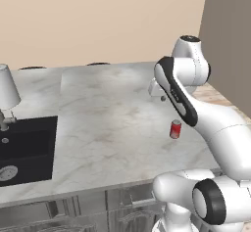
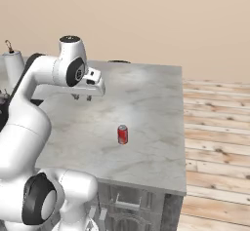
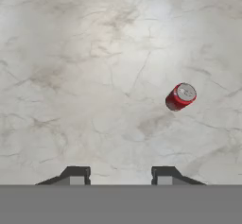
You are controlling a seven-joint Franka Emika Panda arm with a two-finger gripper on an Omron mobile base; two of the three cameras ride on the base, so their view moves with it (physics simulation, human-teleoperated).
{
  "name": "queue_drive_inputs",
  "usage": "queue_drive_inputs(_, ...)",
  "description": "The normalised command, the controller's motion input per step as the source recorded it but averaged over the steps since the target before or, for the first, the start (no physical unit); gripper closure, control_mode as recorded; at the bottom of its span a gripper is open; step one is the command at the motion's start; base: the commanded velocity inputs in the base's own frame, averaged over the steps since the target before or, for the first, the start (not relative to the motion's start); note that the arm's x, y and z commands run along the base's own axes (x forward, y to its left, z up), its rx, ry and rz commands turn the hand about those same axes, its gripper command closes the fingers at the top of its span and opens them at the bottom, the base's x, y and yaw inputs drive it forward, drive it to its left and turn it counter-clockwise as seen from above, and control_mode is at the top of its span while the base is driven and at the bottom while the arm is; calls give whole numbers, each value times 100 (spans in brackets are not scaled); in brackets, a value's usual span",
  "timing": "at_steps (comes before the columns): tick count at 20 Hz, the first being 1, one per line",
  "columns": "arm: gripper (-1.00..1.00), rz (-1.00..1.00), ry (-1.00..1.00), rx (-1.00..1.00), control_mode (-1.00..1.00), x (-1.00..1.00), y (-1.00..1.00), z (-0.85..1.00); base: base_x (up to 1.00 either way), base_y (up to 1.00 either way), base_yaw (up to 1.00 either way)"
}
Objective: Pick the can from the counter and place it in the open cabinet.
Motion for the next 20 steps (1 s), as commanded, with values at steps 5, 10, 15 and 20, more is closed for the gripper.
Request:
queue_drive_inputs(5, -100, 0, -5, 6, -100, -6, -30, -15, 0, 0, 0)
queue_drive_inputs(10, -100, 1, -17, 14, -100, -37, -64, -22, 0, 0, 0)
queue_drive_inputs(15, -100, 10, -16, 9, -100, -24, -45, -25, 0, 0, 0)
queue_drive_inputs(20, -100, 17, -11, 9, -100, -11, -49, -29, 0, 0, 0)
